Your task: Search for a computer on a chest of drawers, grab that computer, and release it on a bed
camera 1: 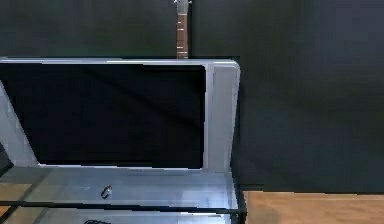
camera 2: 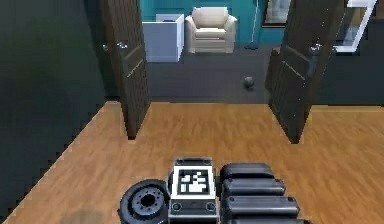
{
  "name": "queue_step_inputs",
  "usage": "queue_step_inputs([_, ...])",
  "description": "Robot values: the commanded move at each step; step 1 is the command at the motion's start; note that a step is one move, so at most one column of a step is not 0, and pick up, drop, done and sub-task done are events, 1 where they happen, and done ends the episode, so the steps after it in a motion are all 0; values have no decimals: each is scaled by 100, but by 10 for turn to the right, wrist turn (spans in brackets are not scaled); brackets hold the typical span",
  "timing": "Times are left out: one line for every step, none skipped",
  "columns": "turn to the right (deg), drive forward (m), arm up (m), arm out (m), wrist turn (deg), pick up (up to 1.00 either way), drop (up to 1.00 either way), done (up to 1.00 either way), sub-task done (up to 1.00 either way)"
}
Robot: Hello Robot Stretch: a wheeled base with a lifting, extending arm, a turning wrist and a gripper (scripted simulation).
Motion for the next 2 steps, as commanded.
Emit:
queue_step_inputs([-450,0,0,0,0,0,0,0,0])
queue_step_inputs([-360,0,0,0,0,0,0,0,0])
